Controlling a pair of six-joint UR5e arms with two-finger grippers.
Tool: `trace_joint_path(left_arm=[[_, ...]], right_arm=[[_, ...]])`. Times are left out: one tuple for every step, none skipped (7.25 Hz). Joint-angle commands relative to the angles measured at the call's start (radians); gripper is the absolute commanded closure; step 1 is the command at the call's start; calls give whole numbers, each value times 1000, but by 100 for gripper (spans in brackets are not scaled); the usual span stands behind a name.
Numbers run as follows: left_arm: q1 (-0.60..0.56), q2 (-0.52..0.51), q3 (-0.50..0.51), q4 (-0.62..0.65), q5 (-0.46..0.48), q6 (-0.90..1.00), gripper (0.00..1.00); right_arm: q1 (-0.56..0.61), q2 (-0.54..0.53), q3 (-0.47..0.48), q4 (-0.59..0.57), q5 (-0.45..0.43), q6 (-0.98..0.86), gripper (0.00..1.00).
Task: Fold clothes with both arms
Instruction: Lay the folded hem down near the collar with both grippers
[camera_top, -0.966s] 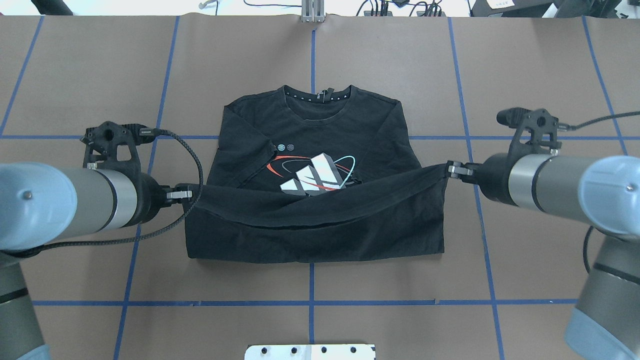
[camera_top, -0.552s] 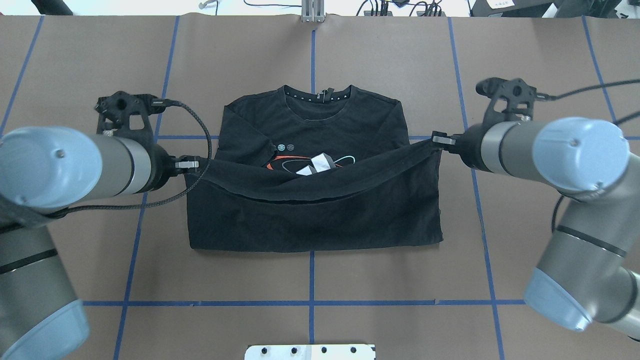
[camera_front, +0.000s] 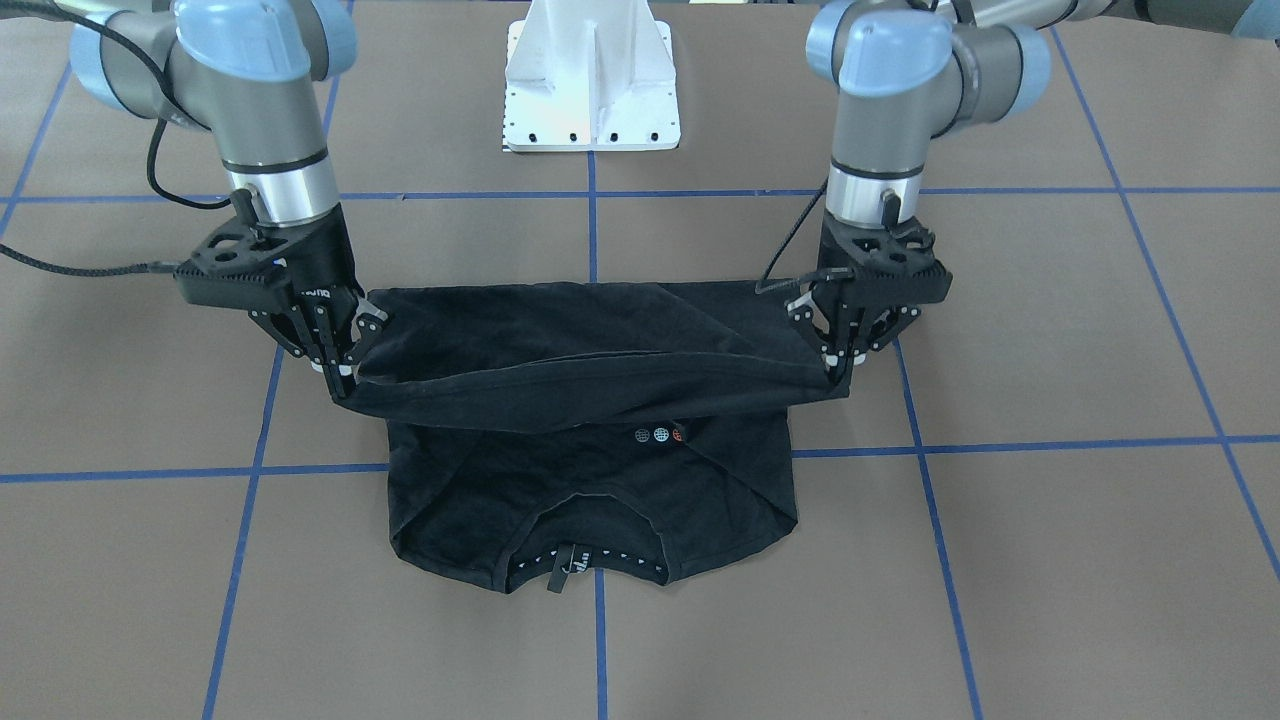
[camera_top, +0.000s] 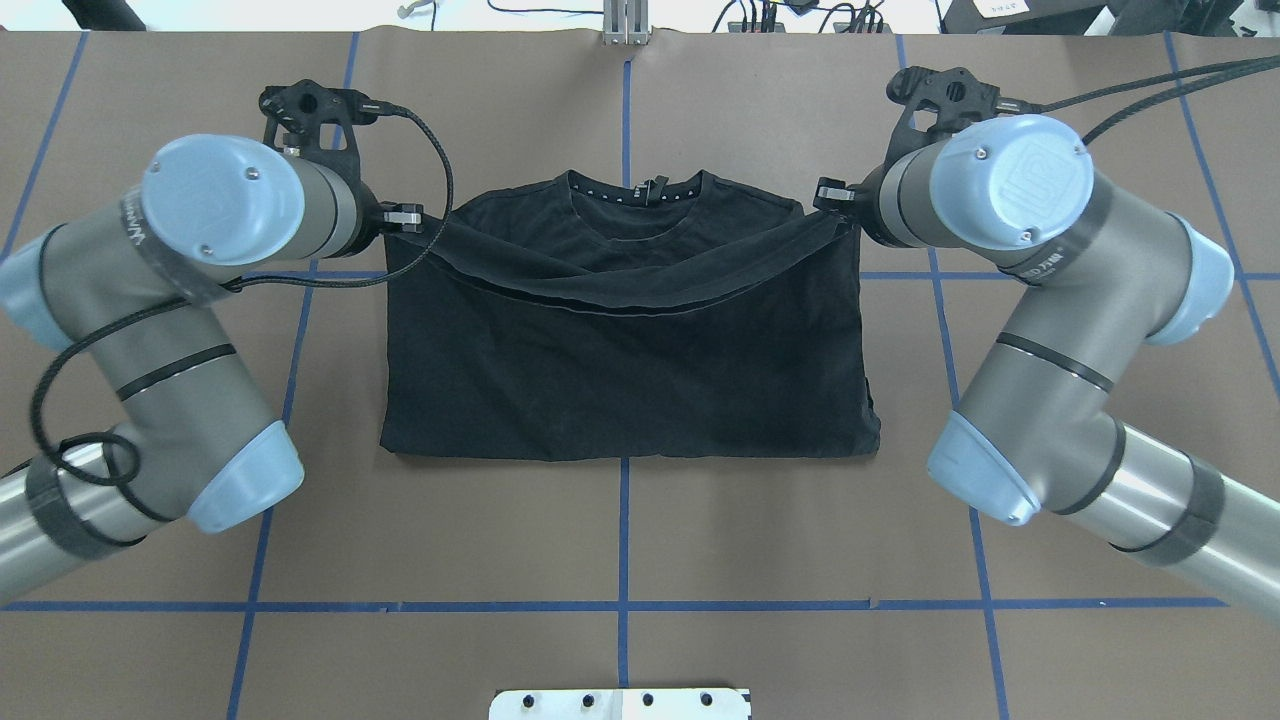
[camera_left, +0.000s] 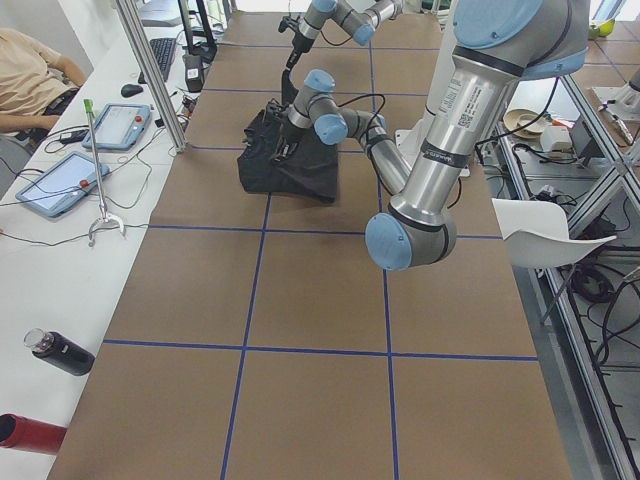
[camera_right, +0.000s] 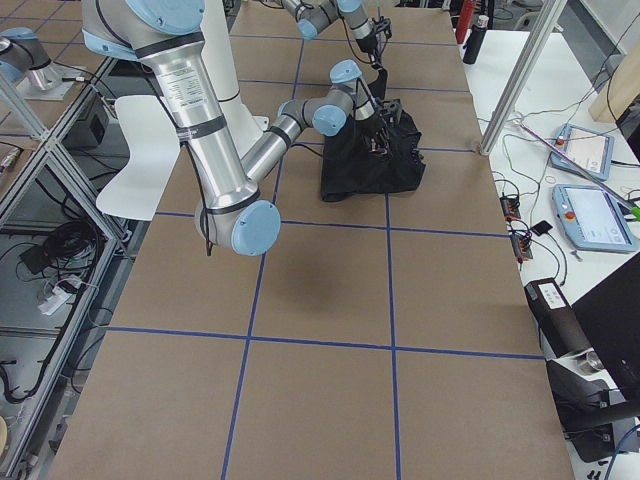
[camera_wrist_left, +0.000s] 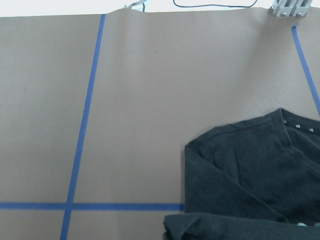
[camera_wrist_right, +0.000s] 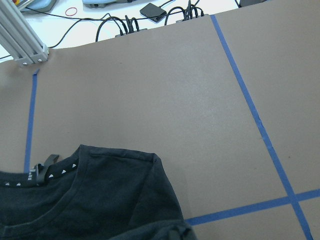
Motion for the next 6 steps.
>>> trace_joint_path(left_arm=[[-12,-59,185,-107,9,23,100],[-12,-70,271,-177,12,60,100],[-20,-69,314,-232,12,78,100],[-32,-69,315,-233,12,109,100],[-44,-69,315,-235,12,132,100],[-52,-69,315,-235,12,134,100]], right_arm=[[-1,30,-120,4,-3,0,100],[-1,29,-152,4,-3,-2,100],[1,29,-163,6,-3,-36,100],[10,32,-157,6,-1,-67,100],[16,32,-154,6,-1,-69,100],[19,32,-154,6,-1,-71,100]])
